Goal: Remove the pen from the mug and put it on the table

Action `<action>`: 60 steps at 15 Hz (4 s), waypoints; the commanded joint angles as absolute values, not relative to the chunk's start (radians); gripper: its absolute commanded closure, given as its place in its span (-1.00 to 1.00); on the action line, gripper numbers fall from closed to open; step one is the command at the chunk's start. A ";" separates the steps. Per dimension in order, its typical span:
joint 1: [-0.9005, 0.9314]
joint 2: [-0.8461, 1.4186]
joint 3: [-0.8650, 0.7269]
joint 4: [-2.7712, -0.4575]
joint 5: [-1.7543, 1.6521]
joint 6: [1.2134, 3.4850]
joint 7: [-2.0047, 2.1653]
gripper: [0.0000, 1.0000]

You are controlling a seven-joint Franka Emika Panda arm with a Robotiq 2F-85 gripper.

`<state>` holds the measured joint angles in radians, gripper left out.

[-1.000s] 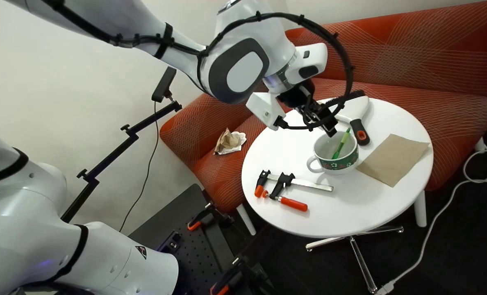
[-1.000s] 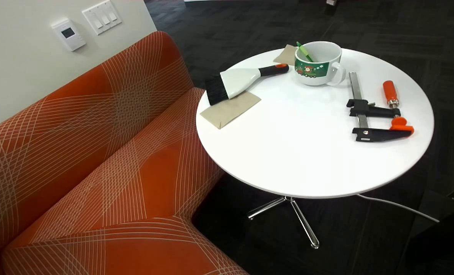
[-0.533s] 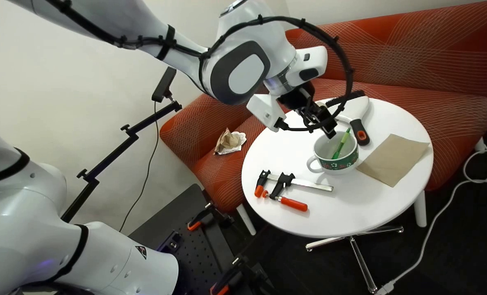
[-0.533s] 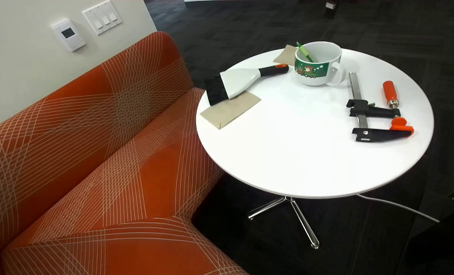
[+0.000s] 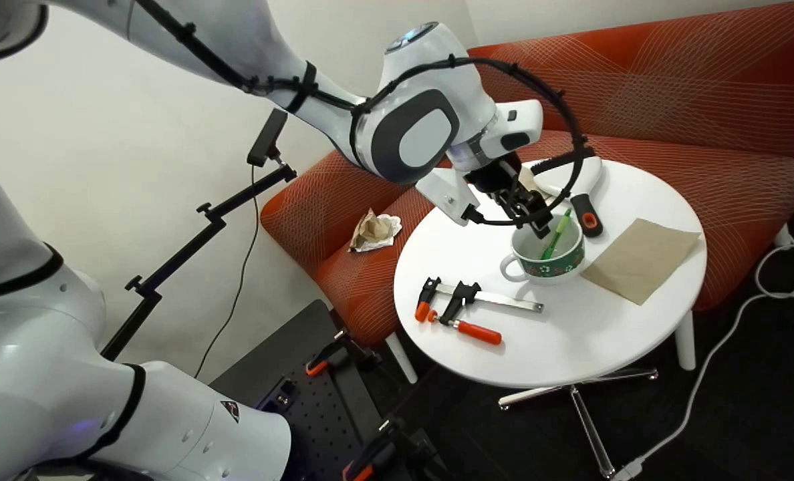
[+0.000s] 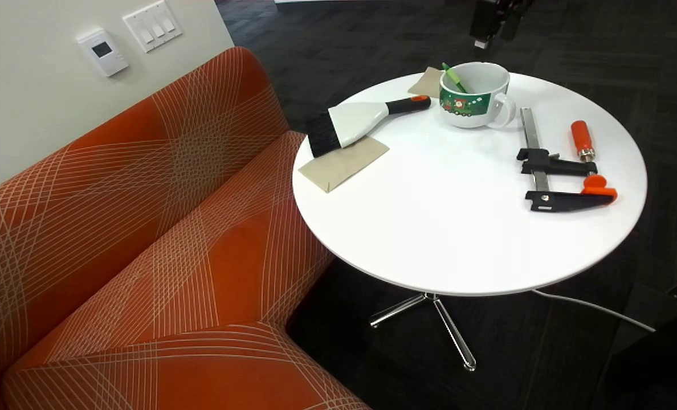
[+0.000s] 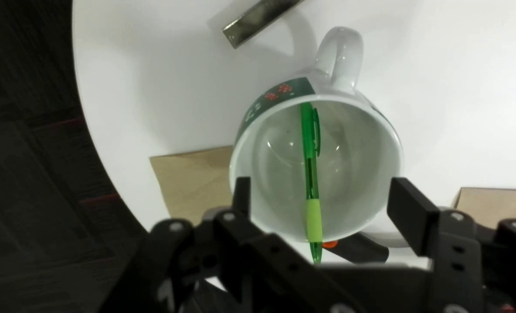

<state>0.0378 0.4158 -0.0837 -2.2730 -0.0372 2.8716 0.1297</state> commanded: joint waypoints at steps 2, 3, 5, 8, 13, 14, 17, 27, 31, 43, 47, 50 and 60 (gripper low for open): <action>0.042 0.513 -0.091 -2.183 -0.023 2.891 0.149 -0.27; 0.039 0.530 -0.088 -2.167 -0.018 2.889 0.147 -0.37; 0.029 0.567 -0.077 -2.131 -0.003 2.880 0.139 -0.38; 0.033 0.617 -0.081 -2.084 0.004 2.875 0.143 -0.25; 0.036 0.684 -0.082 -2.019 0.005 2.867 0.143 -0.04; 0.037 0.695 -0.083 -2.007 0.005 2.866 0.143 -0.06; 0.039 0.725 -0.084 -1.978 0.004 2.863 0.143 0.46; 0.127 0.515 -0.157 -2.177 -0.036 2.944 0.175 0.94; 0.198 0.391 -0.199 -2.258 -0.088 2.974 0.176 0.94; 0.243 0.418 0.018 -2.206 -0.150 2.833 0.084 0.94; 0.251 0.493 0.091 -2.147 -0.147 2.768 0.041 0.94; 0.263 0.553 0.113 -2.091 -0.152 2.734 0.021 0.94; 0.302 0.687 0.100 -1.956 -0.169 2.657 0.012 0.14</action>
<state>0.2876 0.6692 0.1100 -2.0021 -0.1522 2.7039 0.0232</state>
